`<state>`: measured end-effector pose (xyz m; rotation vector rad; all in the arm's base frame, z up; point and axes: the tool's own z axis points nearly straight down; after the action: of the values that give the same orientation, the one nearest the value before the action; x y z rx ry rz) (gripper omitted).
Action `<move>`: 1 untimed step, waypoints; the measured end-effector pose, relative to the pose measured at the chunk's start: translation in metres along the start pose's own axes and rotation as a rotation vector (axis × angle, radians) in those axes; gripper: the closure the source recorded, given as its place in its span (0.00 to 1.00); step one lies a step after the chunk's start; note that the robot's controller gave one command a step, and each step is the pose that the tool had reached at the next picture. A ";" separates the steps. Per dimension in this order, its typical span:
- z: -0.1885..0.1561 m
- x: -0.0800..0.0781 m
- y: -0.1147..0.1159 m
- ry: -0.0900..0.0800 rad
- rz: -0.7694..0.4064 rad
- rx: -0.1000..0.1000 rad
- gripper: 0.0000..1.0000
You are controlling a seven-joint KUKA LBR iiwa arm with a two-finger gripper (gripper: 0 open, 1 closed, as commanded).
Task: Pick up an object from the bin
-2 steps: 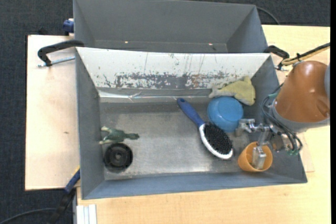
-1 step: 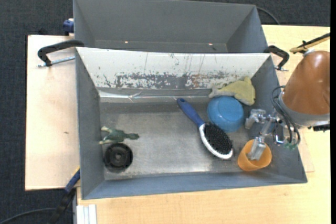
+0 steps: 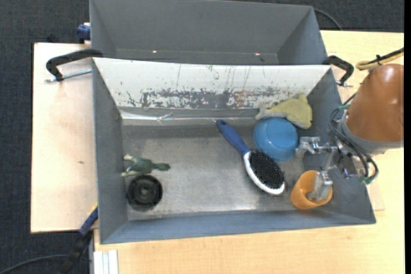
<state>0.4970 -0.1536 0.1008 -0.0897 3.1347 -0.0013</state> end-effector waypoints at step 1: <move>0.031 0.000 0.001 0.006 -0.170 -0.003 0.00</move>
Offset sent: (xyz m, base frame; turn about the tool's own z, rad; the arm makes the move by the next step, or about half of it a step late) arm -0.0008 0.0000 -0.0308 -0.1705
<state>0.4968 -0.1524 0.0699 -0.3560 3.1223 0.0027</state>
